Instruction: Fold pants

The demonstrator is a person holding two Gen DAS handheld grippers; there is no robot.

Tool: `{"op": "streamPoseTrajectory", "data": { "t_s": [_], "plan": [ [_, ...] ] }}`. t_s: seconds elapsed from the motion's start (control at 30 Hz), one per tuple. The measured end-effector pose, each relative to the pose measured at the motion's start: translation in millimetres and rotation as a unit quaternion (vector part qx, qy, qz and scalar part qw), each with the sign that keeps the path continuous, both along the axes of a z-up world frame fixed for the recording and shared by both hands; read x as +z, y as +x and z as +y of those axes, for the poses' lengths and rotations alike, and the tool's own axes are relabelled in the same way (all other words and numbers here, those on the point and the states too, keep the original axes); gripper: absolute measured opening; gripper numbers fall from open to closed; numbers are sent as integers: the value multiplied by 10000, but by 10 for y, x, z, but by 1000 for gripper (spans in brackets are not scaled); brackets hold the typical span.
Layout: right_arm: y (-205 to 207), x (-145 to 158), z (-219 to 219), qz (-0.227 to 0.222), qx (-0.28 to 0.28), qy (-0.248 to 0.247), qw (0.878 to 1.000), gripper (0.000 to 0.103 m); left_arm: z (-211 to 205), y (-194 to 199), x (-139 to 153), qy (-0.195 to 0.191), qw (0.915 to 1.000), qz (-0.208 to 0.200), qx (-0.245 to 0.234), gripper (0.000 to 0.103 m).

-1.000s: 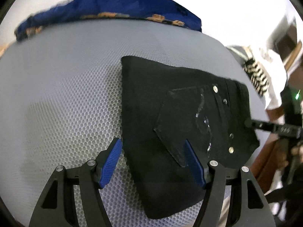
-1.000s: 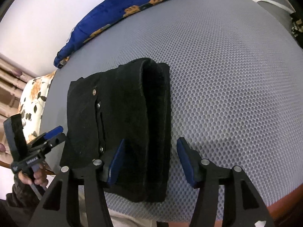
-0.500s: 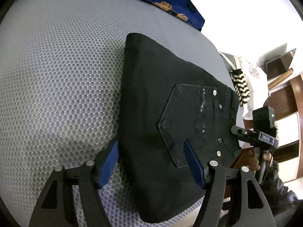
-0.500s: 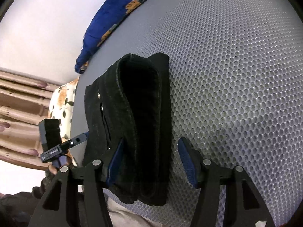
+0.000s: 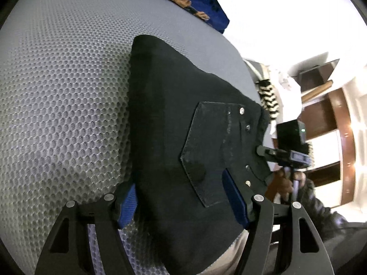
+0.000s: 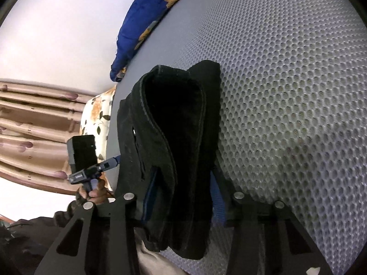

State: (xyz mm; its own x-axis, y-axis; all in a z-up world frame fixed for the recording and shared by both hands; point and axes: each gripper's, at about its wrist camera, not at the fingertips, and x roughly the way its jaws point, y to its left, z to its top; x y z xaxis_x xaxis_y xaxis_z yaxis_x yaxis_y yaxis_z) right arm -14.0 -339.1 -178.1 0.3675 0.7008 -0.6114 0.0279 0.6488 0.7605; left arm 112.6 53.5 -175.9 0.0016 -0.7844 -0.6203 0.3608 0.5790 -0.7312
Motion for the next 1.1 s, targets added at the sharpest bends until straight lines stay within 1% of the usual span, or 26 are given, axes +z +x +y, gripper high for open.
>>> {"op": "streamPoseTrajectory", "data": {
  "t_s": [0.07, 0.13, 0.23, 0.3, 0.33, 0.37, 0.4, 0.47, 0.5, 0.53, 0.6, 0.7, 0.77, 0.87, 0.93, 1.0, 1.03, 1.1],
  "plan": [
    [13, 5, 30, -12, 18, 29, 10000, 40, 36, 53, -31, -171, 9997, 171, -20, 68],
    [18, 1, 60, -36, 29, 44, 10000, 38, 56, 70, -50, -264, 9994, 227, -29, 68],
    [31, -14, 84, -102, -38, 125, 9999, 36, 4, 74, -47, -329, 9993, 195, 4, 68],
    [42, -6, 127, -153, -83, 72, 9998, 34, -33, 72, -32, -312, 9994, 131, 37, 67],
    [47, 4, 148, -185, -97, 27, 9998, 34, -62, 69, -24, -270, 9996, 87, 67, 66],
    [49, 13, 160, -205, -145, -2, 9997, 34, -135, 59, -13, -229, 9997, 44, 98, 61],
    [48, 22, 175, -219, -222, -50, 9995, 33, -146, 51, -8, -78, 9998, -63, 186, 49],
    [44, 44, 201, -270, -316, -172, 9990, 31, -41, -29, -8, 92, 9993, -119, 351, 38],
    [26, 66, 219, -280, -356, -261, 9986, 31, -22, -40, -19, 111, 9991, -96, 393, 36],
    [12, 82, 234, -286, -393, -332, 9983, 30, -23, -50, -11, 187, 9988, -110, 442, 35],
    [-11, 118, 285, -291, -476, -551, 9969, 30, -40, -91, 26, 402, 9977, -285, 473, 33],
    [-35, 194, 389, -299, -552, -907, 9939, 30, -163, -184, 130, 902, 9929, -638, 448, 32],
    [-40, 222, 432, -302, -598, -1029, 9924, 29, -228, -213, 173, 1119, 9899, -730, 462, 31],
    [-24, 256, 491, -259, -682, -1066, 9916, 28, -352, -294, 269, 1505, 9824, -1032, 399, 27],
    [-8, 294, 523, -255, -736, -1100, 9909, 27, -448, -369, 340, 1801, 9743, -1320, 310, 24],
    [17, 326, 544, -219, -792, -1085, 9907, 26, -509, -427, 378, 1978, 9681, -1518, 243, 22],
    [29, 340, 554, -209, -816, -1078, 9906, 25, -522, -446, 397, 2015, 9665, -1574, 229, 21],
    [42, 378, 545, -228, -822, -1106, 9902, 25, -475, -428, 406, 1997, 9671, -1557, 245, 19]
  ]
}}
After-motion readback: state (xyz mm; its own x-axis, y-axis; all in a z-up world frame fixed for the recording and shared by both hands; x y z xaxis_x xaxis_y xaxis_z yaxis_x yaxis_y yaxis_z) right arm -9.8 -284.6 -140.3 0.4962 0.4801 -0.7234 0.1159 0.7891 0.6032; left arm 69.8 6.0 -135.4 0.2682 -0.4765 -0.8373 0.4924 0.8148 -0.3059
